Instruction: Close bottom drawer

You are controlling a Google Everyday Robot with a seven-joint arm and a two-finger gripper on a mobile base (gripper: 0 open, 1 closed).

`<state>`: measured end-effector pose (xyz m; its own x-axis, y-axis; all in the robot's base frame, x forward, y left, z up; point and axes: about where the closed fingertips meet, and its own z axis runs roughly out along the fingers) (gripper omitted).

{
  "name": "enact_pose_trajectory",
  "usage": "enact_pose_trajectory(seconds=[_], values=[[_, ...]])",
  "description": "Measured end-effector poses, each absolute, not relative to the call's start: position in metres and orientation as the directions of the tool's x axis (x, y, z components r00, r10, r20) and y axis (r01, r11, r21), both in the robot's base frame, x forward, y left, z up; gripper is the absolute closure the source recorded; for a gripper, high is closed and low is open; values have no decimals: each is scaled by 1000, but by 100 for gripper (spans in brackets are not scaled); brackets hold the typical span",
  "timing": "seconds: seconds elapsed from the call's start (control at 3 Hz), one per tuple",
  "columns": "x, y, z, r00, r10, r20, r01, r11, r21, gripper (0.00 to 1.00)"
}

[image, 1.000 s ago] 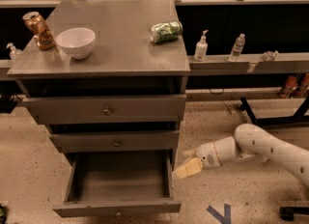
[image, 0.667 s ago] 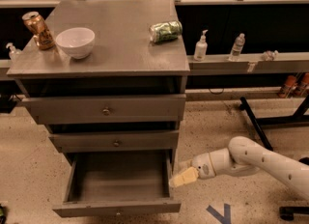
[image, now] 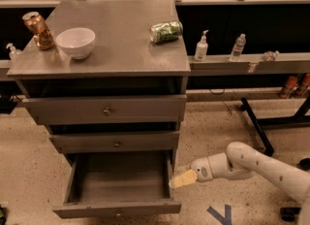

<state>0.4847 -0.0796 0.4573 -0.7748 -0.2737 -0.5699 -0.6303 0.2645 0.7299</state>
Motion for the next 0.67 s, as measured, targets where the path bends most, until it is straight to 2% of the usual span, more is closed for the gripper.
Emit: enact_pose_trajectory(seconds=[0.33, 0.67], values=[[506, -57, 385, -846, -183, -500, -528, 171, 832, 0], [504, -41, 333, -895, -144, -423, -440, 122, 890, 0]])
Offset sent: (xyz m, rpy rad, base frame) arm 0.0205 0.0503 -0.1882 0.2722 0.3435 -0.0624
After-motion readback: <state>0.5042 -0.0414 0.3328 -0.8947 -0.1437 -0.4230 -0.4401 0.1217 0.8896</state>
